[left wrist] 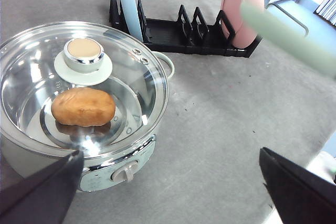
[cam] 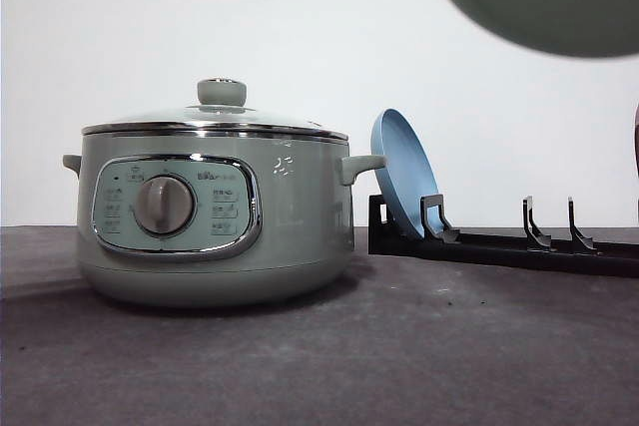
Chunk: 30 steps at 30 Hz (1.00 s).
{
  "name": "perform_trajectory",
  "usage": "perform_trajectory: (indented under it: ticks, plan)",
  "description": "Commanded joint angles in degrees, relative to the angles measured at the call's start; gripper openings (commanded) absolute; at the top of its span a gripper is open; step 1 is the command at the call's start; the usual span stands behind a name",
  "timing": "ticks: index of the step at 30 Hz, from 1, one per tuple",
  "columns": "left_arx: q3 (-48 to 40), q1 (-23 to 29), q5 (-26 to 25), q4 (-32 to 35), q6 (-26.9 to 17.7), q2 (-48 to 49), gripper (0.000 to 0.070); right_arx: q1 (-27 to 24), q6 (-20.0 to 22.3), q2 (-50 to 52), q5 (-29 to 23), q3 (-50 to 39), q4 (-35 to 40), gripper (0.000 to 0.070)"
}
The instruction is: Transfer potato from steamer to green plate
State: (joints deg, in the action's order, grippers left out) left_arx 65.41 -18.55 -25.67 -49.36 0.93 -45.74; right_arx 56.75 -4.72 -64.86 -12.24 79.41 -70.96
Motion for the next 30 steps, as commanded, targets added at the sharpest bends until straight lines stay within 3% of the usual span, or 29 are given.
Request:
perform_trajectory:
  ticks: [1, 7, 14, 20, 30]
  plan:
    - [1.4, -0.2, -0.4, 0.5, -0.1, -0.4, 0.0700, 2.4, -3.8, -0.6, -2.6, -2.5, 1.9, 0.0007]
    - [1.4, -0.2, -0.4, 0.5, -0.1, -0.4, 0.0700, 6.5, -8.2, -1.0, -4.8, -16.1, 13.1, 0.0007]
    - [1.4, -0.2, -0.4, 0.5, -0.1, -0.4, 0.0700, 7.3, -13.2, -4.5, -5.9, -27.5, 22.4, 0.0007]
    - [1.4, -0.2, -0.4, 1.0, -0.1, -0.5, 0.0700, 7.3, -12.7, -10.4, -7.6, -32.5, 27.6, 0.0007]
    - [1.4, -0.2, -0.4, 1.0, -0.1, -1.4, 0.0700, 8.0, -12.1, -21.3, -7.5, -32.8, 34.3, 0.0007]
